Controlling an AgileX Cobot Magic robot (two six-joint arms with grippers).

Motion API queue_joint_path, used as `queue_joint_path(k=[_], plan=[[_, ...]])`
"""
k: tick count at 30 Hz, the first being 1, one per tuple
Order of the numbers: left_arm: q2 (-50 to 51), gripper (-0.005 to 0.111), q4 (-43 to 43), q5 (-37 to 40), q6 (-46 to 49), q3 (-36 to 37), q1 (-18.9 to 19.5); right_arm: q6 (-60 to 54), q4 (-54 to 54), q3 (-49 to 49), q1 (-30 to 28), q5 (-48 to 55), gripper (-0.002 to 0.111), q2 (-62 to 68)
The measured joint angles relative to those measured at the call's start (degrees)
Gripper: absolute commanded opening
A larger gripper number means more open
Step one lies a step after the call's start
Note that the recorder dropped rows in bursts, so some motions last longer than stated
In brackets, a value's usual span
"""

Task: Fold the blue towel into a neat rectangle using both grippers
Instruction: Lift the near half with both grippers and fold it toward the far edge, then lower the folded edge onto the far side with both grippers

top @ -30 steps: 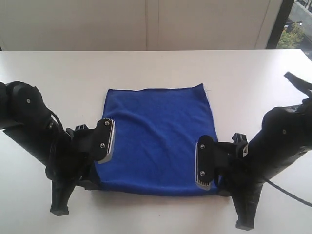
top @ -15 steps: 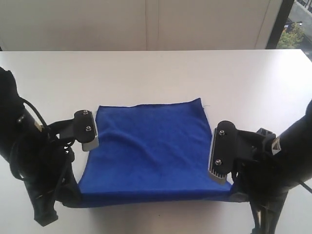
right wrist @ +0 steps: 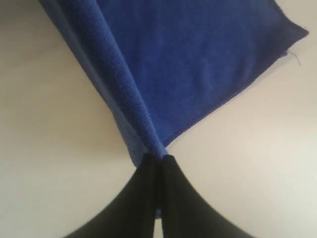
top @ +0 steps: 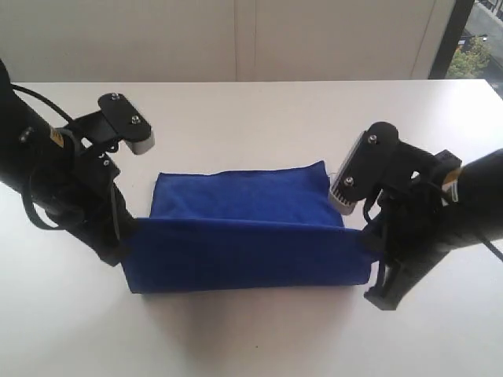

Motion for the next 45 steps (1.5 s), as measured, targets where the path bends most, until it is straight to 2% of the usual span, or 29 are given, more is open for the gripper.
queue_joint_path(k=[5, 10, 19, 27, 34, 45], plan=[[2.5, 0.0, 0.8, -4.0, -5.5, -1.1, 3.7, 8.3, -2.1, -7.2, 0.0, -0.5, 0.0, 8.8], [7.5, 0.0, 1.1, -8.7, -7.0, -3.7, 4.3, 18.4, -7.7, -14.7, -0.3, -1.2, 0.0, 16.6], [12.6, 0.0, 2.6, -12.4, -7.5, -9.0, 4.3, 19.6, -9.1, -19.5, -4.7, -2.8, 0.0, 22.6], [16.2, 0.0, 5.3, -13.3, -7.6, -12.6, 4.5, 19.6, -11.0, -22.7, -5.0, -3.9, 0.0, 26.5], [18.6, 0.0, 5.8, -14.8, -7.6, -14.9, 6.5, 19.6, -12.1, -26.4, -5.0, -4.4, 0.0, 29.5], [20.9, 0.0, 5.9, -16.8, -7.6, -18.5, 6.6, 20.7, -16.7, -29.8, -5.0, -4.5, 0.0, 33.4]])
